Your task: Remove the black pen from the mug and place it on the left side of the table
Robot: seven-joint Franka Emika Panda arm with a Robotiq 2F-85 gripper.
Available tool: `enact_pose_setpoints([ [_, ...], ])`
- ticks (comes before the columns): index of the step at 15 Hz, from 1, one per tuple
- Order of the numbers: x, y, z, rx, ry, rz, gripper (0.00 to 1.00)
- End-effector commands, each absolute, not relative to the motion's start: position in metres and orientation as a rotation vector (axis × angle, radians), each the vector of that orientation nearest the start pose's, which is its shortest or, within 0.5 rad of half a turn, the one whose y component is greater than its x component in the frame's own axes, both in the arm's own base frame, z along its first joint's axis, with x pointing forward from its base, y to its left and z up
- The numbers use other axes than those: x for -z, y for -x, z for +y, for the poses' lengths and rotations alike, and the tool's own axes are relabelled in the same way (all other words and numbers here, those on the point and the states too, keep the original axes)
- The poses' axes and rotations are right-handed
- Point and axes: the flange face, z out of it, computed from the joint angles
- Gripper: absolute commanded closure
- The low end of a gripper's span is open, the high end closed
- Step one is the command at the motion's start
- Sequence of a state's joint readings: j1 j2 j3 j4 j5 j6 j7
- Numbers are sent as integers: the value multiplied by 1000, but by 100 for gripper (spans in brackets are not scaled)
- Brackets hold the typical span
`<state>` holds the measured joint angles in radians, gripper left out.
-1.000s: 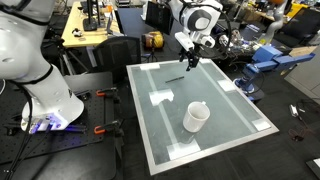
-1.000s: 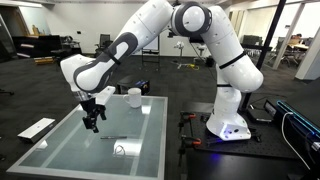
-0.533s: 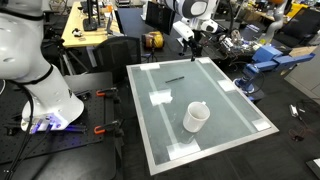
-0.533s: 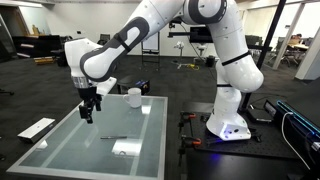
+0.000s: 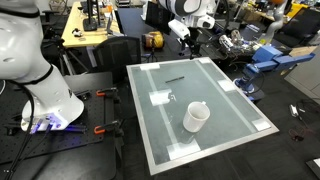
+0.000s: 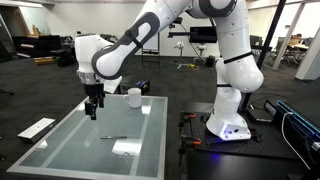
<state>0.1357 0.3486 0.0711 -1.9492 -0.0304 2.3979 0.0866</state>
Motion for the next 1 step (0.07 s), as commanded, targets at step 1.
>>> enact_pose_setpoints([
  [1,-311,-613,126,154,3114,-212,0],
])
